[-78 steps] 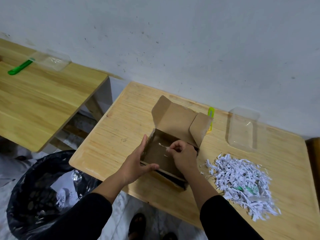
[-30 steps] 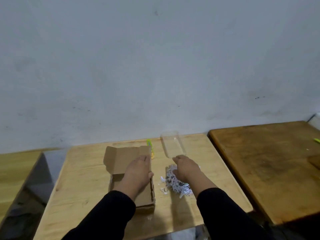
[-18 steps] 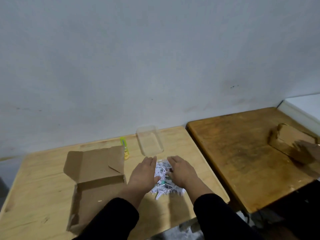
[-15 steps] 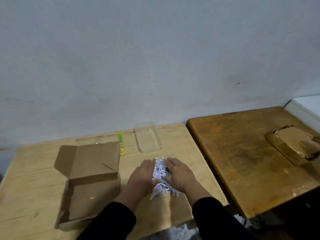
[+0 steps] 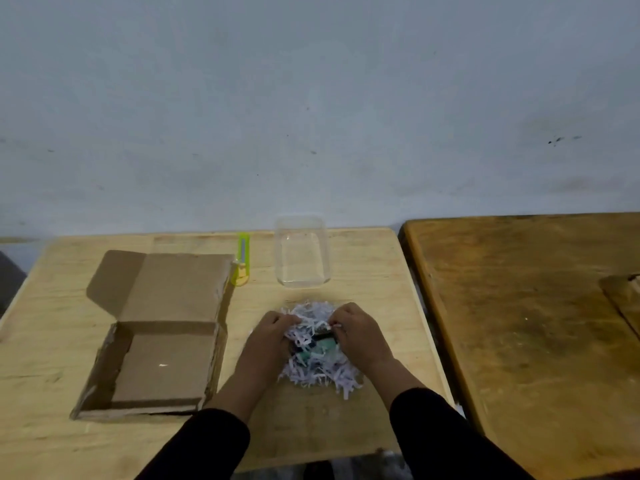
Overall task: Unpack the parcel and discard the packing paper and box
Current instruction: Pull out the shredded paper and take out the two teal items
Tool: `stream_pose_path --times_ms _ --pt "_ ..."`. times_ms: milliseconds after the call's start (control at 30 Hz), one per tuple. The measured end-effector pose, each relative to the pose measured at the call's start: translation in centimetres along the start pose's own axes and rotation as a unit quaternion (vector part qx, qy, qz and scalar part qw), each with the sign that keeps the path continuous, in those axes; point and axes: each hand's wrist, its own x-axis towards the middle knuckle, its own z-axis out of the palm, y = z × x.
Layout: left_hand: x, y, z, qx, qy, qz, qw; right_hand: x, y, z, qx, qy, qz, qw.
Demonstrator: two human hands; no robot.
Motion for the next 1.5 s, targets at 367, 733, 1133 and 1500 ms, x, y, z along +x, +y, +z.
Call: stream_pose_path --times_ms 367,733,1133,1500 --pt "1.7 -1.5 -1.0 0.008 0.069 -0.092 0.993 1.0 1.7 -1.4 -0.049 0.039 0.069 0.996" --pt "0.3 -1.6 0.9 0.124 -0.06 0.08 0.987 0.1 -0.2 0.3 -0.048 -0.065 -0.056 0.995" --pt "-0.9 -3.5 0.7 0.209 -0.022 0.044 0.977 -1.7 1.6 -0.5 -0.14 0.01 -0.037 0.989" --pt "-1.2 -3.6 2.2 0.02 -0.081 -0.081 0.993 0.9 0.3 0.6 -0.13 -0.032 0.006 0.991"
